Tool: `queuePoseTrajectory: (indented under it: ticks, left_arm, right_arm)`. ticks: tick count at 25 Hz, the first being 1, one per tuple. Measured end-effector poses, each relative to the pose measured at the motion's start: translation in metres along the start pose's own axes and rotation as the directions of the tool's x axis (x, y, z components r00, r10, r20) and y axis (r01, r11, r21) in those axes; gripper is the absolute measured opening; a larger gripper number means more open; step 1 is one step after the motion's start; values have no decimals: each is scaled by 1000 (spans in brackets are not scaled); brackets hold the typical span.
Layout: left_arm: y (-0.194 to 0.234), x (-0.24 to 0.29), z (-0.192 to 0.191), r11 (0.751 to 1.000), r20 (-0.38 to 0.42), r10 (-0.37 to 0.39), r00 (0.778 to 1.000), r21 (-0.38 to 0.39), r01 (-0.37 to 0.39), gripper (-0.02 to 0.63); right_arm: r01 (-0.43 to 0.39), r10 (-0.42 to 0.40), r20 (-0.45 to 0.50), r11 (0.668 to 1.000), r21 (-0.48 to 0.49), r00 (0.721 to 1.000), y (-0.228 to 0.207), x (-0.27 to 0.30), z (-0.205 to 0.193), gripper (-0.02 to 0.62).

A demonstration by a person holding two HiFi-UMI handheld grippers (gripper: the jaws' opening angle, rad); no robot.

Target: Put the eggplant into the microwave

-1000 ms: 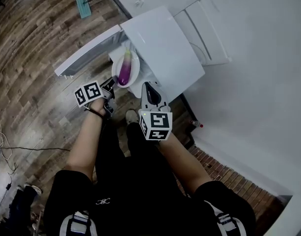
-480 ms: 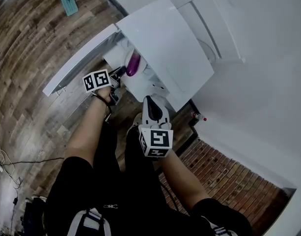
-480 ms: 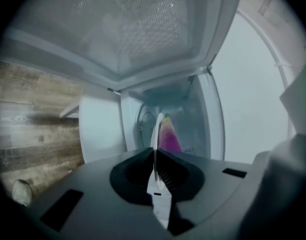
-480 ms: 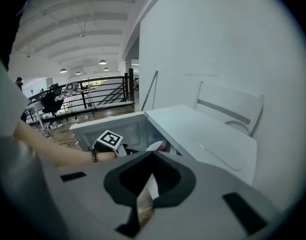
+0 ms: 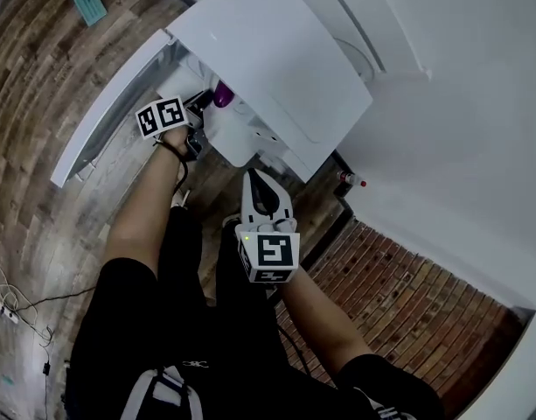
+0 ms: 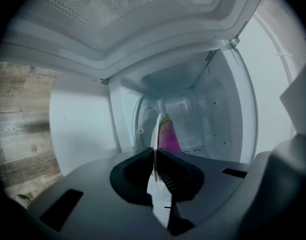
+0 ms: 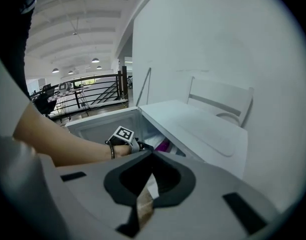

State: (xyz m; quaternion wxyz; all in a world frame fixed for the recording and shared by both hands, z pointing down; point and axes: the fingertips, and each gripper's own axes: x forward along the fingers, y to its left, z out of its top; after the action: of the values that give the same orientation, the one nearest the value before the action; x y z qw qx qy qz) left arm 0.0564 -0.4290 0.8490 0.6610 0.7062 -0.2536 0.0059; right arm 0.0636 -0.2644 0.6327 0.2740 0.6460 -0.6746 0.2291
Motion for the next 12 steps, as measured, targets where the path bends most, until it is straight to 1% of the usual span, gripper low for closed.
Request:
queuePoseTrajectory:
  ticks: [6, 12]
  left_arm:
    - [-5, 26, 4, 999, 6, 21, 1000, 32, -21, 18]
    - [-2, 41, 7, 995, 10, 54, 999, 83, -54, 18]
  right_arm:
    - [58, -58, -5, 997, 43, 998, -26, -9, -8, 14]
    - [76, -74, -32, 995, 62, 997, -34, -15, -24, 13]
